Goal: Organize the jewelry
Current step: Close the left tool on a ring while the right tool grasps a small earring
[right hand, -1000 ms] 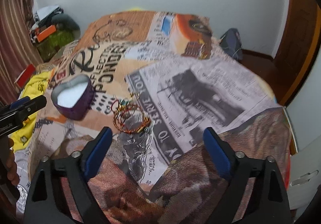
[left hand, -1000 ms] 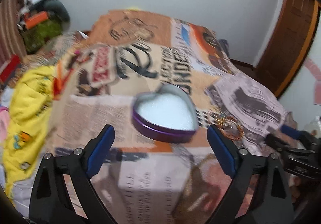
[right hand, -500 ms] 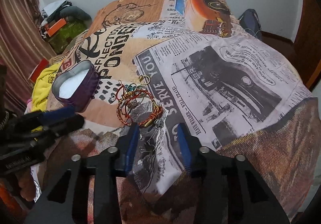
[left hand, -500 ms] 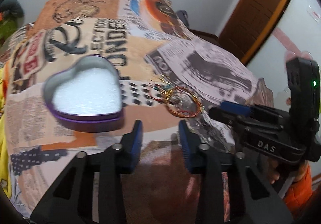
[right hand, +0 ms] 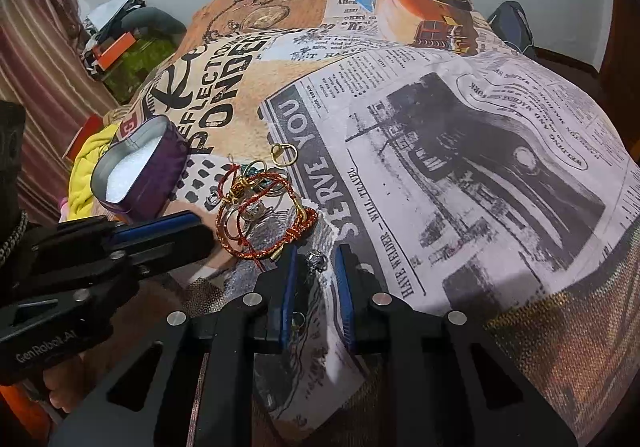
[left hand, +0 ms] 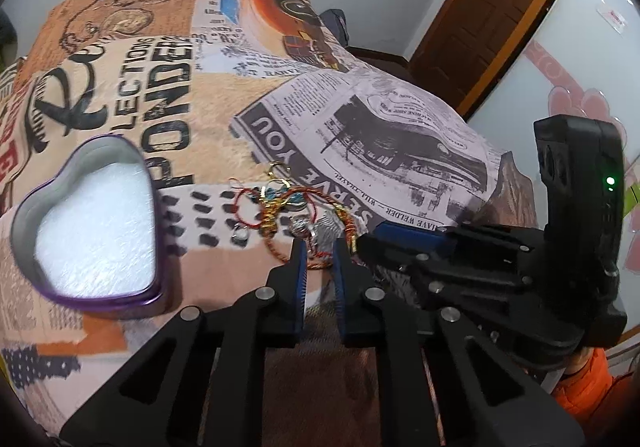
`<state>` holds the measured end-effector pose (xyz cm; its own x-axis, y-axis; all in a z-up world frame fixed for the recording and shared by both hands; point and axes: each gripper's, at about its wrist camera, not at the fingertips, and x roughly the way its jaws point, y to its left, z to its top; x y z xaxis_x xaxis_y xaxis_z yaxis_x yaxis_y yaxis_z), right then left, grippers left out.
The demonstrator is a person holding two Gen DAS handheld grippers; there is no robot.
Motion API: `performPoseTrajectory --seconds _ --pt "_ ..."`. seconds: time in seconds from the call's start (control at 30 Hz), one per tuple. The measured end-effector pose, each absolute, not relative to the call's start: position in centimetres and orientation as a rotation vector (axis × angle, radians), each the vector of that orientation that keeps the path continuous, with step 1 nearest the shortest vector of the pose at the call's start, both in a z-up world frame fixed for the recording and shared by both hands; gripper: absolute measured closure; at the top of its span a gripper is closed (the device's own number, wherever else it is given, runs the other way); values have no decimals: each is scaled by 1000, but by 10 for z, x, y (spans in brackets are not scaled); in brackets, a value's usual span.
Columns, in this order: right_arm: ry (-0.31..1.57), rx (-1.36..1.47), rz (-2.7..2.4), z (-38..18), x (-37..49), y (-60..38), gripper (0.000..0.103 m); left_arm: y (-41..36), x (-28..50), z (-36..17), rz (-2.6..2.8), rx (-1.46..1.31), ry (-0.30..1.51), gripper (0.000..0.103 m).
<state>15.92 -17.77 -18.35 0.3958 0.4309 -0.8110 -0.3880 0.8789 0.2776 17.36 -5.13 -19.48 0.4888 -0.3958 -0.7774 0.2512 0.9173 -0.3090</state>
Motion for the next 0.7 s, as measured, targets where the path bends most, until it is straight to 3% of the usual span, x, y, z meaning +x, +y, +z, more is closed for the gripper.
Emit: performPoseTrajectory --seconds 0.23,0.7 --pt "1037 24 528 -186 162 -176 93 -58 184 -205 -356 -147 1003 101" --pt "982 66 517 -164 155 -190 94 -38 166 -164 -315 -172 892 103"
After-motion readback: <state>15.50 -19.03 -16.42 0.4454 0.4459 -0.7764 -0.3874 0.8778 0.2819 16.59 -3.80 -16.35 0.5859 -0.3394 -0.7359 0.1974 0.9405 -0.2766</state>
